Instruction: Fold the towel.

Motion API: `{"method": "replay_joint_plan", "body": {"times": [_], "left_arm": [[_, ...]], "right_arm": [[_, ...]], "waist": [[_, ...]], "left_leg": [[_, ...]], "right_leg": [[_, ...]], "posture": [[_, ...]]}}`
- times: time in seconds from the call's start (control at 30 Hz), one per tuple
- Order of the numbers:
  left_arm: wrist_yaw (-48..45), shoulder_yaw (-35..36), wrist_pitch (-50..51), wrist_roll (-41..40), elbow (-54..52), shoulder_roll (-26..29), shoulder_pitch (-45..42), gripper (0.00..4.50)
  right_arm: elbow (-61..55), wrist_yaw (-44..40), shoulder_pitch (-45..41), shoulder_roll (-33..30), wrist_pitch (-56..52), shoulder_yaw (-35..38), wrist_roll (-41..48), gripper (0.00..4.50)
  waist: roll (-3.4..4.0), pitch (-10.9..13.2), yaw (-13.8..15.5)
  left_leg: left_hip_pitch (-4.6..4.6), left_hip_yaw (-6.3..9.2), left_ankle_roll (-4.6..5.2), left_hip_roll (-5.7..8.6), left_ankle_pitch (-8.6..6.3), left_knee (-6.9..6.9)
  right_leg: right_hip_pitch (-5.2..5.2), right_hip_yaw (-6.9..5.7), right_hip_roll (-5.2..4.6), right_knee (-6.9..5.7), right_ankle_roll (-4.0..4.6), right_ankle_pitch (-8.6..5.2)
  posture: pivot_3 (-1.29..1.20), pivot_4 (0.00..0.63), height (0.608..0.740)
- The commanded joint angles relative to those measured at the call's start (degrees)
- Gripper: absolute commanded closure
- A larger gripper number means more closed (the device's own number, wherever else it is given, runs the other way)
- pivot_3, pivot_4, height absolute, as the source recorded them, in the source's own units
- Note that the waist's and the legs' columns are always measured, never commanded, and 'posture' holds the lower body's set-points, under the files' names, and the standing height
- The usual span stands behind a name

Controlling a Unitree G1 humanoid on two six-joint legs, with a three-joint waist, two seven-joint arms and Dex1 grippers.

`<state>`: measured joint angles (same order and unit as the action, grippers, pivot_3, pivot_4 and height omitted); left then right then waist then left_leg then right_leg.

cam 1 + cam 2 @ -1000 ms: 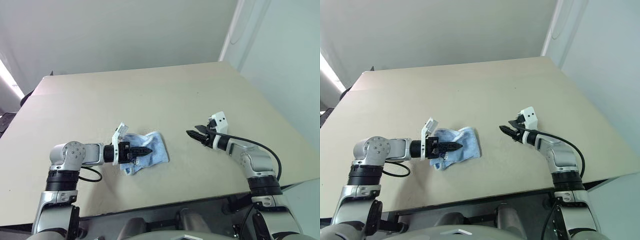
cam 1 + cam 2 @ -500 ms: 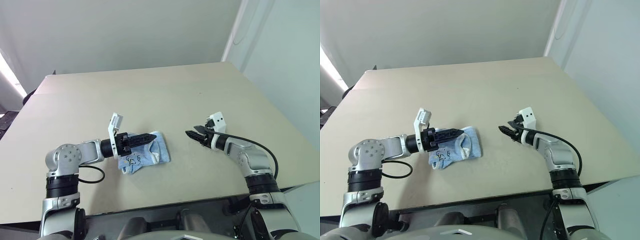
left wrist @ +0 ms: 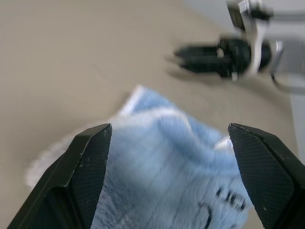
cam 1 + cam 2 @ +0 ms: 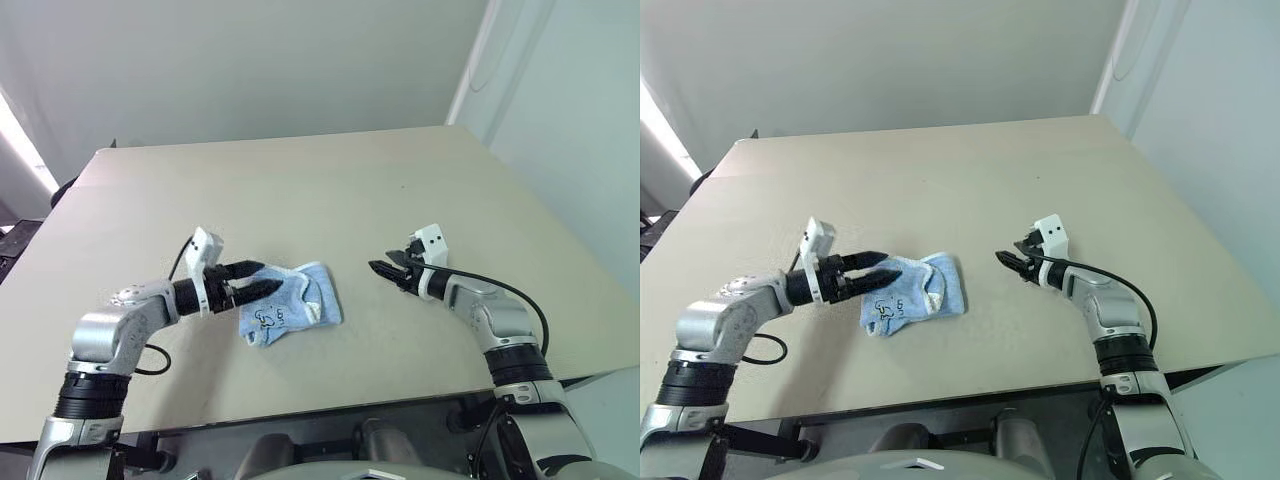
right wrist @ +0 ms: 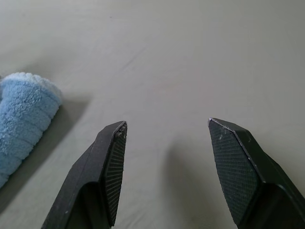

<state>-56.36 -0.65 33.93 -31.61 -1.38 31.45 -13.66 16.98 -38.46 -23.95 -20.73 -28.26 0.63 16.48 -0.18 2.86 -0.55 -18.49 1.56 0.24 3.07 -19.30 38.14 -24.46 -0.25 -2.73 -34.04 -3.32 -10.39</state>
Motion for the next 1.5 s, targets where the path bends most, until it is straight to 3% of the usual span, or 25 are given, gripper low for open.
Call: {"method": "replay_joint_plan", "body": {"times": [0.03, 0.17, 0.37, 0.4, 0.47, 0.57, 0.73, 0.87, 1.2, 1.5], "left_arm": [[-1.8, -5.0, -9.0, 5.4, 2.6, -3.1, -0.8, 0.38], [-0.3, -13.2, -23.6, 17.1, 13.5, -7.3, -0.3, 0.38], [4.1, -9.7, -31.9, 18.6, 23.8, -12.8, -4.0, 0.38], [3.7, -8.8, -31.8, 17.5, 23.5, -13.3, -4.1, 0.38], [2.5, -7.1, -30.2, 14.6, 21.4, -14.0, -3.9, 0.33], [1.1, -5.8, -28.2, 12.2, 17.5, -14.0, -3.1, 0.33], [1.9, -3.7, -23.8, 9.0, 11.5, -14.0, -1.2, 0.33], [1.9, -3.0, -21.6, 8.0, 5.8, -12.4, 2.1, 0.33], [3.0, 4.0, -14.8, 4.1, -5.6, -3.3, 9.8, 0.33], [5.4, 6.3, -14.1, 3.6, -7.5, -2.1, 11.7, 0.33]], "right_arm": [[-1.5, 0.5, -1.7, 0.3, 1.0, 1.3, 0.5, 1.62], [-3.2, 0.6, -1.5, -0.1, -0.3, 1.5, 1.2, 1.62], [-8.9, -2.0, -0.5, -1.0, -5.9, 1.9, 5.2, 1.62], [-9.6, -2.5, -0.3, -1.0, -6.8, 1.7, 5.8, 1.62], [-11.0, -4.8, -0.6, -1.3, -12.2, 1.6, 9.1, 1.12], [-12.2, -8.3, -1.9, -2.1, -22.6, 1.7, 15.2, 0.05], [-2.8, -9.4, -9.6, -1.6, -41.6, 4.2, 22.8, 0.02], [7.6, -8.3, -15.2, 1.0, -48.9, 4.5, 23.0, 0.02], [14.7, -9.5, -17.6, 5.4, -46.3, -3.4, 17.6, 0.02], [16.6, -12.4, -20.4, 8.7, -48.0, -3.4, 18.5, 0.02]], "waist": [[0.00, 0.0, 0.0], [0.03, 0.0, -0.1], [0.30, -0.2, 1.4], [0.30, -0.2, 1.4], [0.28, -0.2, 1.3], [0.25, -0.2, 1.1], [0.24, -0.2, 1.0], [0.22, -0.2, 1.2], [0.22, -0.2, -0.3], [0.20, -0.2, -0.7]], "left_leg": [[0.00, -0.01, 0.02, 0.00, -0.01, 0.01], [0.04, -0.02, 0.04, -0.01, -0.02, -0.01], [0.14, 0.00, 0.06, -0.03, -0.01, 0.13], [0.17, 0.02, 0.06, -0.03, -0.01, 0.15], [0.27, 0.06, 0.06, -0.04, 0.00, 0.19], [0.23, 0.06, 0.07, -0.04, 0.00, 0.23], [-0.02, 0.02, 0.10, -0.04, -0.01, 0.22], [-0.02, 0.05, 0.11, -0.08, -0.02, 0.12], [-0.03, 0.02, 0.13, -0.10, -0.04, 0.08], [0.05, 0.03, 0.12, -0.19, -0.04, 0.07]], "right_leg": [[0.00, 0.00, 0.00, 0.01, -0.01, 0.01], [0.01, 0.02, 0.01, -0.02, -0.06, 0.04], [0.44, 0.00, 0.03, -0.06, -0.26, -0.09], [0.59, -0.01, 0.04, -0.06, -0.27, -0.10], [0.78, -0.03, 0.07, -0.03, -0.30, -0.11], [0.75, -0.03, 0.08, -0.04, -0.32, -0.10], [0.05, 0.02, 0.08, -0.11, -0.31, 0.22], [0.02, 0.02, 0.01, -0.05, -0.26, 0.23], [-0.02, 0.01, 0.05, -0.05, -0.30, 0.20], [-0.01, 0.01, 0.13, -0.11, -0.41, 0.13]], "posture": [[0.00, 0.000, 0.740], [0.00, 0.000, 0.740], [0.00, 0.000, 0.740], [0.00, 0.000, 0.740], [0.00, 0.000, 0.740], [0.00, 0.000, 0.740], [0.00, 0.000, 0.740], [0.00, 0.000, 0.740], [0.00, 0.000, 0.740], [0.00, 0.000, 0.740]]}}
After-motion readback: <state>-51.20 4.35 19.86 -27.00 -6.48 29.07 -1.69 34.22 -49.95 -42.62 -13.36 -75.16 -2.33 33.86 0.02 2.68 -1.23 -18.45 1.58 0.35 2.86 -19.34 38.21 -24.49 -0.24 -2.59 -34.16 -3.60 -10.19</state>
